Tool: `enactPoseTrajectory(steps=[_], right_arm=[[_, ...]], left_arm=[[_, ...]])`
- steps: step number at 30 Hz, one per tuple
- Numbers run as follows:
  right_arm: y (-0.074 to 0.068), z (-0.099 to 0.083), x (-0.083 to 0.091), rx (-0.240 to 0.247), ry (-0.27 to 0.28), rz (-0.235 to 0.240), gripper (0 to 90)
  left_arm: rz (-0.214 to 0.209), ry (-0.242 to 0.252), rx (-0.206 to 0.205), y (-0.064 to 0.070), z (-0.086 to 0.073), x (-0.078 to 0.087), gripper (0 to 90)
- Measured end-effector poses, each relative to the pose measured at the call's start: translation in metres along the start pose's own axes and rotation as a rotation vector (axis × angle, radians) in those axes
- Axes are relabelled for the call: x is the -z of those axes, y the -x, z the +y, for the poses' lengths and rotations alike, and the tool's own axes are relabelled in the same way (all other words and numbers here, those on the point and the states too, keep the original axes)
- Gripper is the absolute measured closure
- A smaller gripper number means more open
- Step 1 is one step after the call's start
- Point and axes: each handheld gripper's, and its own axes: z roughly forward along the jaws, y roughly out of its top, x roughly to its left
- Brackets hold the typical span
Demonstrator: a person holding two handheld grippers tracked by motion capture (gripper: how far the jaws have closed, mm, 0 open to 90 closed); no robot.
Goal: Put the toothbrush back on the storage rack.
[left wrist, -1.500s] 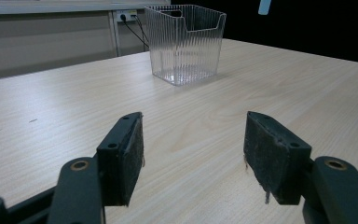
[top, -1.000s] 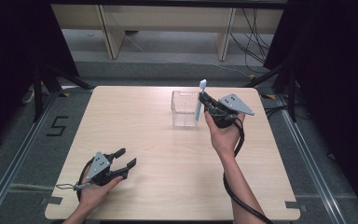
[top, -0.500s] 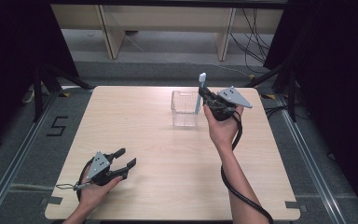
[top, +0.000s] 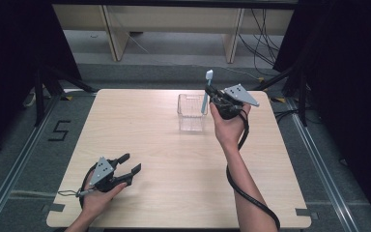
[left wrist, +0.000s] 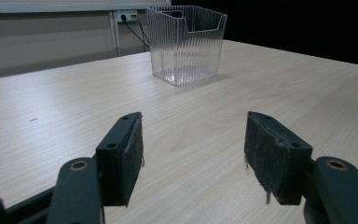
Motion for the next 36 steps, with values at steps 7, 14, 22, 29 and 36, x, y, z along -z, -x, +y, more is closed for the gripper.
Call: enactPoseTrajectory(steps=[7,14,22,29,36], right_arm=[[0.003,0.000,-0.004,0.003,0.001,-0.008,85.8],[0.008,-0.001,-0.008,0.003,-0.002,-0.025,85.8],[0.012,-0.006,-0.014,-0.004,-0.008,-0.043,85.8],[0.014,-0.011,-0.018,-0.006,-0.020,-0.052,85.8],[0.015,-0.014,-0.020,-0.004,-0.038,-0.058,85.8]], left_arm=[[-0.002,0.004,0.002,0.000,0.000,0.000,37.0],[-0.002,0.004,0.002,0.000,0.000,-0.001,37.0],[-0.003,0.005,0.003,0.000,0.000,0.000,36.9],[-0.010,0.024,0.007,-0.001,-0.001,-0.002,36.9],[-0.003,0.005,0.003,0.000,0.000,0.000,36.8]])
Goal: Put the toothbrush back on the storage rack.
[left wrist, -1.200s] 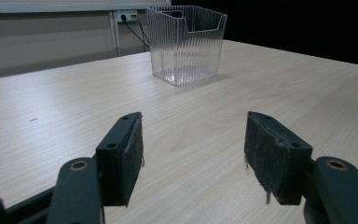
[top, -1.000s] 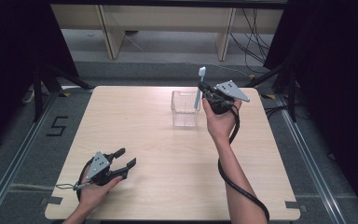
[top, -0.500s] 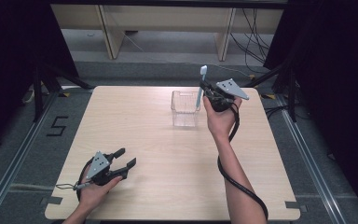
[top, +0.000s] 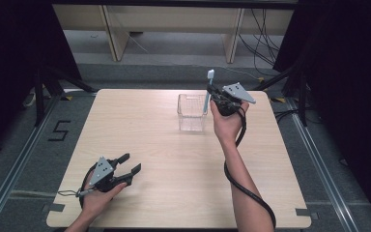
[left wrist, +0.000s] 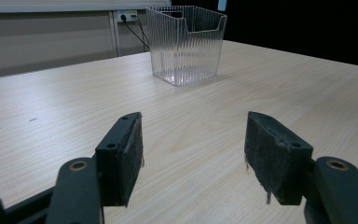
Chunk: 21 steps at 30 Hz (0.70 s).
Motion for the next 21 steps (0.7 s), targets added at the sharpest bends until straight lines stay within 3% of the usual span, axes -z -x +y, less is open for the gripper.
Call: enactPoseTrajectory(steps=[2,4,7,10,16,21], right_arm=[[0.001,-0.001,-0.001,0.012,0.009,-0.003,85.7],[0.000,-0.002,-0.001,-0.016,0.005,-0.005,85.7],[0.002,-0.003,-0.002,-0.004,0.006,0.003,85.8],[0.004,-0.006,-0.004,0.010,0.001,-0.019,85.8],[0.004,-0.011,-0.004,-0.023,-0.005,-0.012,85.8],[0.006,-0.014,-0.005,-0.013,-0.020,-0.012,85.7]], left_arm=[[0.000,0.000,-0.001,0.000,0.000,0.000,36.8],[0.000,0.000,0.000,0.000,0.000,0.000,36.8],[0.000,0.000,0.002,0.000,0.000,0.000,36.8],[-0.009,0.019,0.005,0.000,-0.001,-0.001,36.7],[-0.001,0.001,0.002,0.000,0.000,0.000,36.7],[-0.001,0.001,0.005,0.000,0.000,0.000,36.7]])
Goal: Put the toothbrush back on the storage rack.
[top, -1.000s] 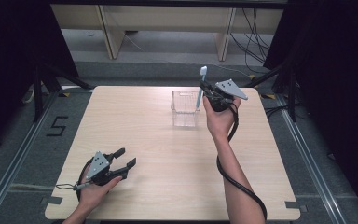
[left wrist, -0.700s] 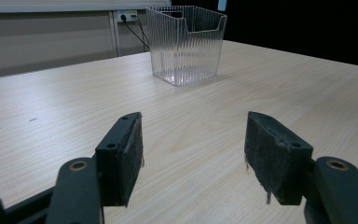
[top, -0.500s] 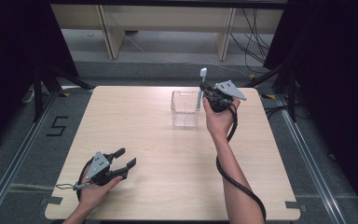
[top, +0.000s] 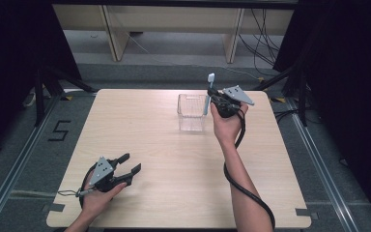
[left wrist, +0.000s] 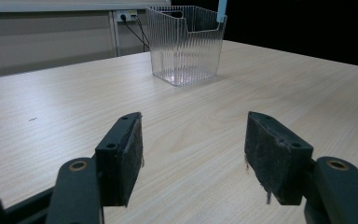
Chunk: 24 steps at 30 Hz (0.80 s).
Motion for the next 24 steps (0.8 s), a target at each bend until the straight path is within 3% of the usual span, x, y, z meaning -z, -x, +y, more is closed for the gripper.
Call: enactPoseTrajectory(steps=[2,3,4,18,24], right_arm=[[0.001,-0.003,-0.001,0.002,-0.007,-0.002,85.7],[-0.001,-0.003,-0.001,-0.020,-0.012,-0.003,85.7],[0.001,-0.004,-0.002,0.009,-0.010,-0.005,85.7],[0.002,-0.011,-0.004,-0.001,-0.023,-0.005,85.7],[0.002,-0.013,-0.004,-0.003,-0.028,-0.006,85.7]], left_arm=[[0.000,0.001,0.000,0.000,0.000,0.000,36.7],[0.000,0.001,0.000,0.000,0.000,0.000,36.7],[-0.004,0.012,0.003,0.000,0.000,-0.001,36.7],[-0.009,0.019,0.003,-0.001,-0.001,-0.001,36.7],[0.000,-0.004,-0.001,0.000,0.000,0.000,36.6]])
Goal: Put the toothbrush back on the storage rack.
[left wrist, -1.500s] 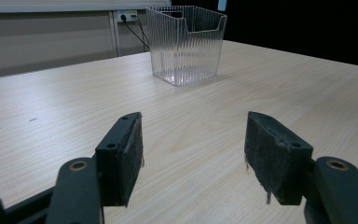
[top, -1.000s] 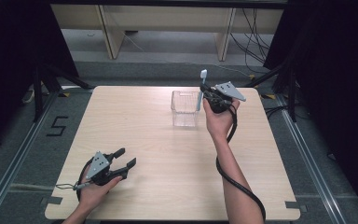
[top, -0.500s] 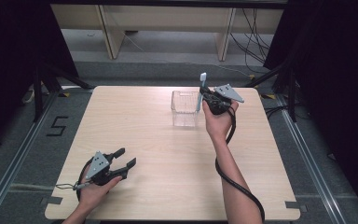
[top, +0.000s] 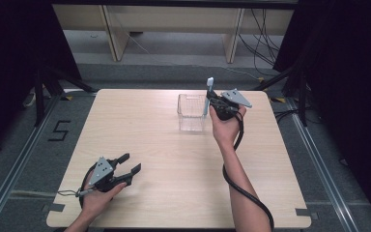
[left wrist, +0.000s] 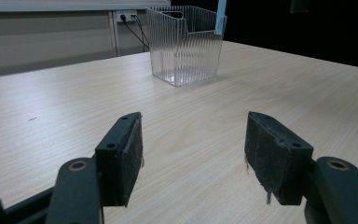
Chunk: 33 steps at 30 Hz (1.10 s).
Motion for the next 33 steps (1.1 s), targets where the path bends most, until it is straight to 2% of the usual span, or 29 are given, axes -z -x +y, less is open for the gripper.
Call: enactPoseTrajectory(steps=[3,5,7,8,9,11,13,15,16,17,18,20,21,23,27,28,31,33], right_arm=[[0.000,-0.002,-0.001,-0.003,-0.003,0.005,85.7],[-0.001,-0.003,-0.001,-0.012,-0.011,0.004,85.7],[0.000,-0.004,-0.001,-0.002,-0.016,-0.007,85.7],[0.000,-0.005,-0.002,-0.002,-0.013,0.007,85.7],[-0.001,-0.006,-0.001,-0.019,-0.023,-0.002,85.7],[0.000,-0.008,-0.002,-0.010,-0.015,0.002,85.6],[0.000,-0.009,-0.002,-0.009,-0.031,0.003,85.7],[0.001,-0.010,-0.003,0.003,-0.019,0.005,85.7],[0.001,-0.011,-0.003,0.001,-0.021,-0.004,85.7],[0.001,-0.011,-0.003,0.001,-0.021,-0.004,85.7],[-0.001,-0.012,-0.003,-0.027,-0.026,-0.007,85.7],[0.000,-0.013,-0.003,-0.019,-0.028,-0.003,85.7],[0.001,-0.013,-0.003,0.000,-0.033,-0.011,85.7],[0.001,-0.014,-0.004,-0.012,-0.034,-0.002,85.7],[0.001,-0.016,-0.005,-0.006,-0.031,0.000,85.7],[0.000,-0.017,-0.004,-0.021,-0.040,-0.009,85.6],[0.001,-0.019,-0.005,-0.008,-0.042,-0.007,85.6],[0.001,-0.021,-0.005,-0.023,-0.046,-0.005,85.6]], left_arm=[[-0.009,0.022,0.004,0.000,-0.001,-0.002,36.6],[-0.002,0.006,0.001,0.000,0.000,0.000,36.6],[-0.002,0.007,0.001,0.000,0.000,-0.001,36.6],[-0.008,0.019,0.003,0.000,-0.001,-0.001,36.6],[0.000,0.000,0.000,0.000,0.000,0.000,36.6],[0.000,0.000,0.001,0.000,0.000,0.000,36.6],[-0.010,0.023,0.004,0.000,-0.001,-0.002,36.6],[-0.007,0.018,0.003,0.000,-0.001,-0.001,36.6],[0.000,0.000,0.000,0.000,0.000,0.000,36.6],[-0.005,0.015,0.002,0.000,-0.001,-0.001,36.6],[-0.008,0.019,0.003,0.000,-0.001,-0.001,36.6],[0.000,0.000,0.001,0.000,0.000,0.000,36.6],[0.000,0.000,0.001,0.000,0.000,0.000,36.6],[0.000,0.000,0.001,0.000,0.000,0.000,36.6],[-0.003,0.006,0.002,0.000,0.000,0.000,36.6],[0.000,0.000,0.000,0.000,0.000,0.000,36.6],[0.000,0.000,0.000,0.000,0.000,0.000,36.5],[-0.010,0.023,0.004,0.000,-0.001,-0.002,36.5]])
